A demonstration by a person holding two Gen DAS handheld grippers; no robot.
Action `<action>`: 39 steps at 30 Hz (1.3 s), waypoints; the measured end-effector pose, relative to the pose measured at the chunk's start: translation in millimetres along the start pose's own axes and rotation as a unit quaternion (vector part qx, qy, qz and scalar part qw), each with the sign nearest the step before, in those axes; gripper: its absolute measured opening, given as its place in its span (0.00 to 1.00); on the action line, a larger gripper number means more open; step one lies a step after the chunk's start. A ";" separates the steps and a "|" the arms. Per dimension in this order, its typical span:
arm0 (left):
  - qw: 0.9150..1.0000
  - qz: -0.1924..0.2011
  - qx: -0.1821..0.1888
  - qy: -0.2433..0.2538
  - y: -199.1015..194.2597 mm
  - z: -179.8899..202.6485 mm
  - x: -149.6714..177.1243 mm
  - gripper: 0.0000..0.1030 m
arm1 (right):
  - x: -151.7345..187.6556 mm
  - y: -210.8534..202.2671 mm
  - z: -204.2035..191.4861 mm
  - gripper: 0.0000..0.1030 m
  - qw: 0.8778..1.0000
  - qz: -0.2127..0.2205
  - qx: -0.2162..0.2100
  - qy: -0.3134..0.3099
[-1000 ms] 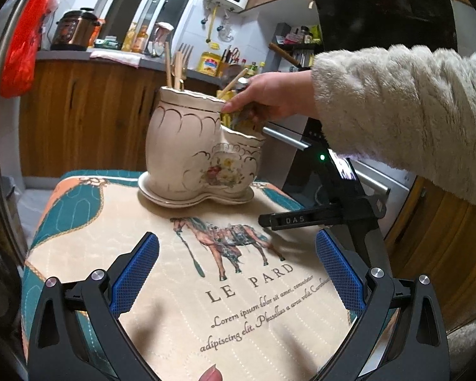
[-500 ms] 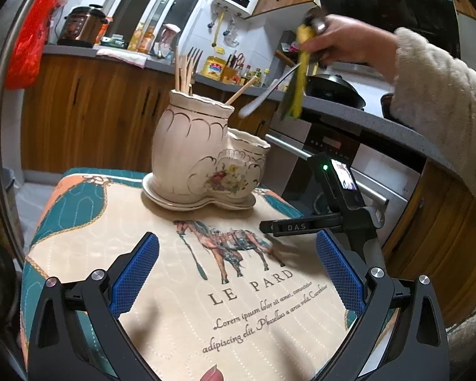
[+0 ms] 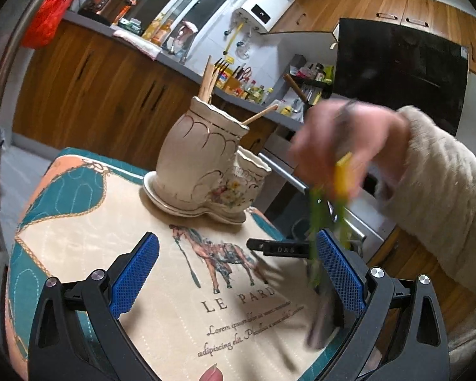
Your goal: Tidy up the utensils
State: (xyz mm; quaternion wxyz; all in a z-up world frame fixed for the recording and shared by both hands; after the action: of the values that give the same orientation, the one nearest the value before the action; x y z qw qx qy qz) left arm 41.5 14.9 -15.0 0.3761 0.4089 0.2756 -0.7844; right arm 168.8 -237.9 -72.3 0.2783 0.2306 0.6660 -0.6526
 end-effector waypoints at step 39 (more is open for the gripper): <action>0.998 -0.018 -0.023 -0.051 2.3 -19.7 1.7 0.95 | -0.7 -0.4 0.3 0.96 1.000 0.000 0.000 0.000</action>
State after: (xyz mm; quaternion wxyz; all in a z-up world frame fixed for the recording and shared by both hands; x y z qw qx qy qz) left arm 51.3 27.5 -26.8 0.3847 0.3547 0.2813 -0.8044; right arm 169.1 -238.2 -71.5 0.2781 0.2305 0.6660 -0.6527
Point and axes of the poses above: each gripper's, at about its wrist camera, not at the fingertips, and y roughly the way its jaws point, z to its right, x to its underside, the point moved 4 cm from there along y, roughly the way its jaws point, and after that the axes turned 7 degrees about z, right-handed, at the moved point
